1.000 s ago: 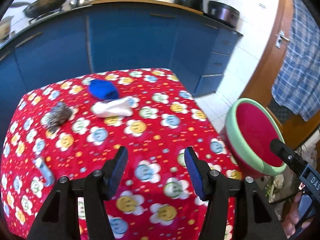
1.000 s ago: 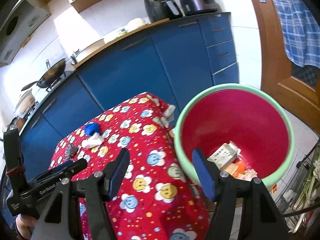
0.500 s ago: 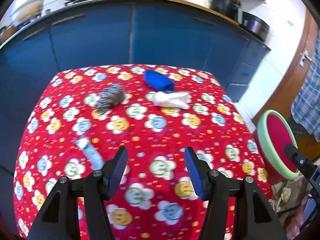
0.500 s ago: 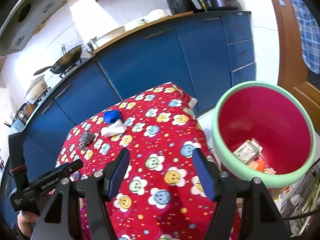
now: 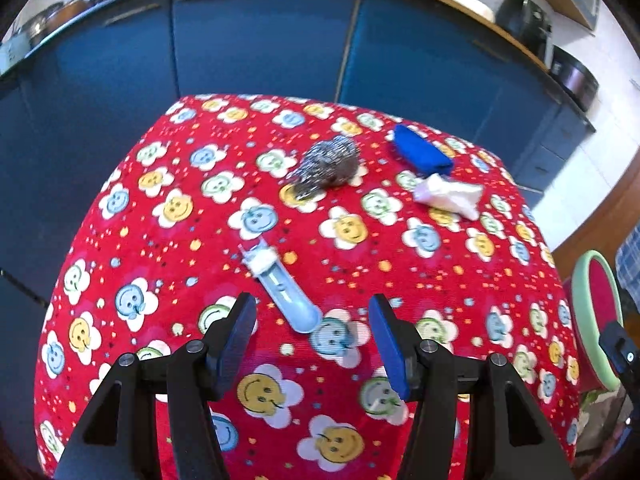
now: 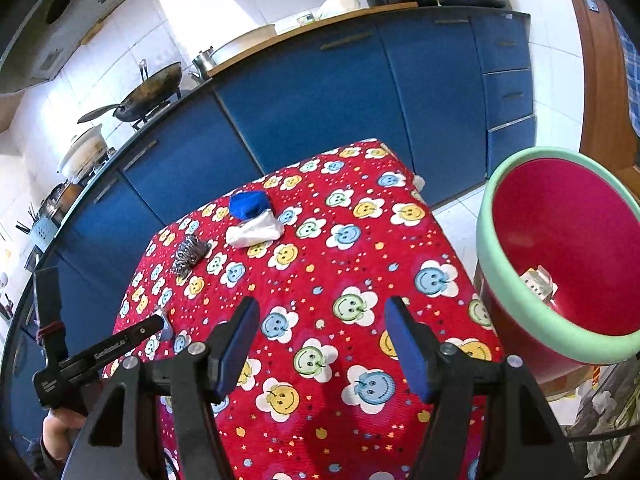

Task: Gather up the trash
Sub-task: 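Grasp the blue-white tube with the left tool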

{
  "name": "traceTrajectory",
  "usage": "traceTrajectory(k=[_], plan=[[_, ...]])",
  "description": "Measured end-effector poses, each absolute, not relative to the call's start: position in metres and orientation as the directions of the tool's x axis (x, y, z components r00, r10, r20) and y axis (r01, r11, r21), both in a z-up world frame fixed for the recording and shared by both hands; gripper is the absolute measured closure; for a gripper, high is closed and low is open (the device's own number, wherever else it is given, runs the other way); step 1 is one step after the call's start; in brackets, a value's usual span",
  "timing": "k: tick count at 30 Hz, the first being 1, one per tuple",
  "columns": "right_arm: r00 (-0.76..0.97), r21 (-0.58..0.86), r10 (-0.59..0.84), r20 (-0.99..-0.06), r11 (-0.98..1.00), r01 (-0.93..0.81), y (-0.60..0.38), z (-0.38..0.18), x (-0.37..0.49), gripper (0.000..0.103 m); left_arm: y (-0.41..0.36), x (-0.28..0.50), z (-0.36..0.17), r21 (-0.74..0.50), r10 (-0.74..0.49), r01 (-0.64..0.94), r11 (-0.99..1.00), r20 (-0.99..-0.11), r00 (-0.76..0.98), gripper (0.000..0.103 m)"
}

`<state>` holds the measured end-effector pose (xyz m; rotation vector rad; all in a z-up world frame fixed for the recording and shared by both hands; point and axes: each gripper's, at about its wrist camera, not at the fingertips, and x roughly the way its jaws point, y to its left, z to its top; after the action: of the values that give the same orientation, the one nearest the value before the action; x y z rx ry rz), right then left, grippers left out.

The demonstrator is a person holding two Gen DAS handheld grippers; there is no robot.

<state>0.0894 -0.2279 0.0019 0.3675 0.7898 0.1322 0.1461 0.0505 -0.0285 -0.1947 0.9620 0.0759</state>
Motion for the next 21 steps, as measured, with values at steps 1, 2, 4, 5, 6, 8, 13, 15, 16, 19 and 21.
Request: traceTrajectory(k=[1,2,4,5,6,8,13,15,16,19,21], plan=[[0.697,0.37,0.252,-0.671,0.929,0.021,-0.227,0.001,0.09,0.035,0.053,0.148,-0.032,-0.134,-0.021,-0.158,0.978,-0.825,0.565,0.043],[0.694,0.371,0.255,-0.673,0.928,0.02,-0.226,-0.001,0.09,0.035,0.054,0.149,-0.034,-0.136,-0.021,-0.163,0.977,-0.828,0.56,0.043],[0.689,0.372,0.256,-0.677,0.928,0.02,-0.226,-0.003,0.092,0.035,0.056,0.152,-0.039,-0.144,-0.024,-0.174,0.974,-0.832,0.554,0.043],[0.687,0.373,0.258,-0.679,0.928,0.02,-0.225,-0.004,0.092,0.035,0.058,0.153,-0.041,-0.156,-0.032,-0.176,0.972,-0.831,0.556,0.043],[0.685,0.374,0.261,-0.681,0.927,0.019,-0.225,-0.005,0.093,0.035,0.059,0.154,-0.042,-0.159,-0.033,-0.178,0.971,-0.829,0.558,0.043],[0.682,0.377,0.265,-0.682,0.926,0.018,-0.225,-0.007,0.094,0.035,0.061,0.157,-0.045,-0.153,-0.025,-0.185,0.971,-0.83,0.557,0.043],[0.677,0.379,0.268,-0.685,0.925,0.019,-0.225,-0.009,0.096,0.035,0.068,0.165,-0.056,-0.156,-0.021,-0.205,0.966,-0.841,0.541,0.054],[0.676,0.381,0.267,-0.687,0.924,0.021,-0.225,-0.01,0.097,0.035,0.068,0.167,-0.057,-0.144,-0.009,-0.205,0.968,-0.838,0.546,0.058],[0.675,0.381,0.268,-0.688,0.924,0.022,-0.226,-0.01,0.098,0.035,0.068,0.167,-0.057,-0.14,-0.008,-0.201,0.969,-0.838,0.546,0.061],[0.672,0.382,0.268,-0.691,0.924,0.025,-0.226,-0.012,0.099,0.035,0.066,0.167,-0.058,-0.133,-0.007,-0.189,0.973,-0.835,0.55,0.071],[0.668,0.383,0.27,-0.693,0.924,0.023,-0.225,-0.013,0.1,0.035,0.066,0.167,-0.058,-0.13,-0.008,-0.181,0.975,-0.832,0.555,0.077]])
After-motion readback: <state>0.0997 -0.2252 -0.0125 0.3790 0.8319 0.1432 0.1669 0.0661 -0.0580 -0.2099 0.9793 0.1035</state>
